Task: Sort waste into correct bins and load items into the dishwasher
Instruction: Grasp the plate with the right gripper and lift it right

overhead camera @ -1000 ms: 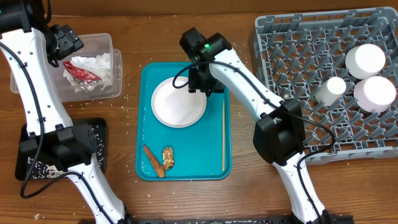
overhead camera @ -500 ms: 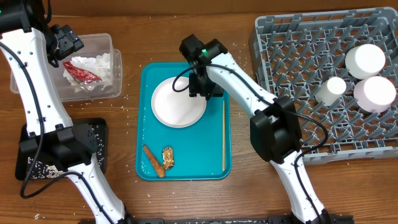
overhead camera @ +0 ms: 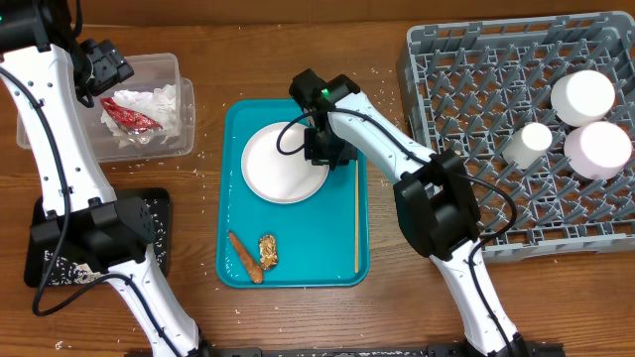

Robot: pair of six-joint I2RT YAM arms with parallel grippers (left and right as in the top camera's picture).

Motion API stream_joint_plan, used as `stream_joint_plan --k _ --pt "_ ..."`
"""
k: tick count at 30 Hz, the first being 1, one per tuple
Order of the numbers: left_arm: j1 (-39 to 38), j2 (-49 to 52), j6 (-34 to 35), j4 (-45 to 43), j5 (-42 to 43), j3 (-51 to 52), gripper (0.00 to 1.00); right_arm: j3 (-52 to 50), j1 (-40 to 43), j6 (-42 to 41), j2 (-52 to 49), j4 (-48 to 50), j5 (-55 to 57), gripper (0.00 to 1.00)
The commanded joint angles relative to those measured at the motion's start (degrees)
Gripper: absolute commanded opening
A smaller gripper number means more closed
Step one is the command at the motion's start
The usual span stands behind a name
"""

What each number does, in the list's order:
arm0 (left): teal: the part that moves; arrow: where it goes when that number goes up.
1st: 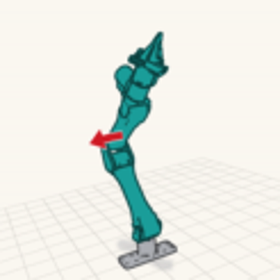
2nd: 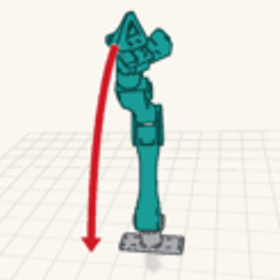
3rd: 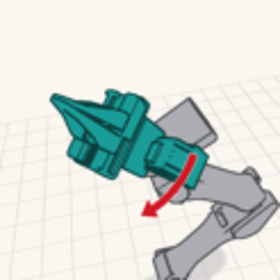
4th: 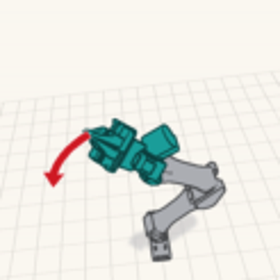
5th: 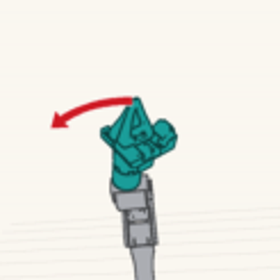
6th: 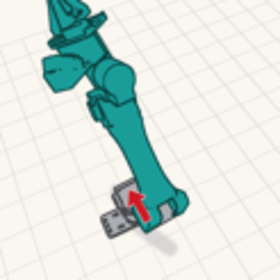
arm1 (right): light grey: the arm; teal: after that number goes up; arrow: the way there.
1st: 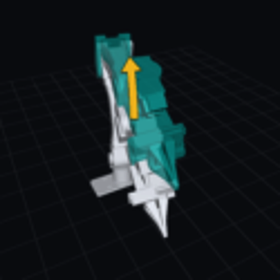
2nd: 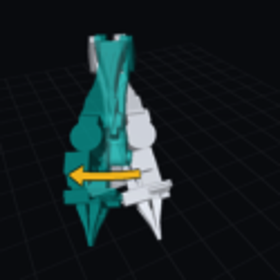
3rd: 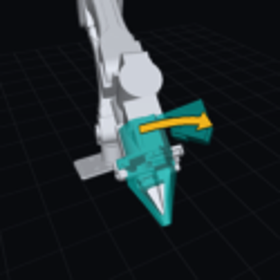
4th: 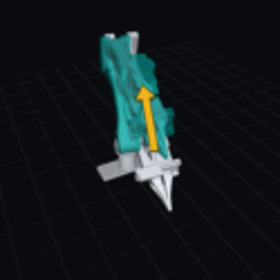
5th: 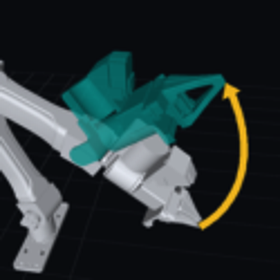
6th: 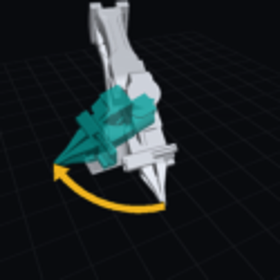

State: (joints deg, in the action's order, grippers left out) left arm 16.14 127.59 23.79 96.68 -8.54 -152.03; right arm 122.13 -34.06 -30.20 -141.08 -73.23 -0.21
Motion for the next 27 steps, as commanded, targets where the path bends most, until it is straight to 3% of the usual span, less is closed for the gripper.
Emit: stream_joint_plan --k 1,2,9,16,21,27 --pt "-0.04 -0.57 -0.5 0.11 0.48 -0.24 1.0 -0.52 0.33 0.15 -0.15 -0.83 0.11 0.08" --pt "-0.04 -0.57 -0.5 0.11 0.48 -0.24 1.0 -0.42 0.55 0.13 -0.15 -1.46 0.15 0.04" --pt "-0.04 -0.57 -0.5 0.11 0.48 -0.24 1.0 5.42 4.7 0.13 -0.02 -7.63 0.15 0.03" --pt "-0.04 -0.57 -0.5 0.11 0.48 -0.24 1.0 23.37 12.81 0.92 1.9 -20.72 0.0 0.04" --pt "-0.04 -0.57 -0.5 0.11 0.48 -0.24 1.0 34.64 17.18 6.32 5.11 -23.82 -0.2 0.04" --pt "-0.04 -0.57 -0.5 0.11 0.48 -0.24 1.0 40.72 23.15 6.38 8.39 -23.8 16.9 0.04"
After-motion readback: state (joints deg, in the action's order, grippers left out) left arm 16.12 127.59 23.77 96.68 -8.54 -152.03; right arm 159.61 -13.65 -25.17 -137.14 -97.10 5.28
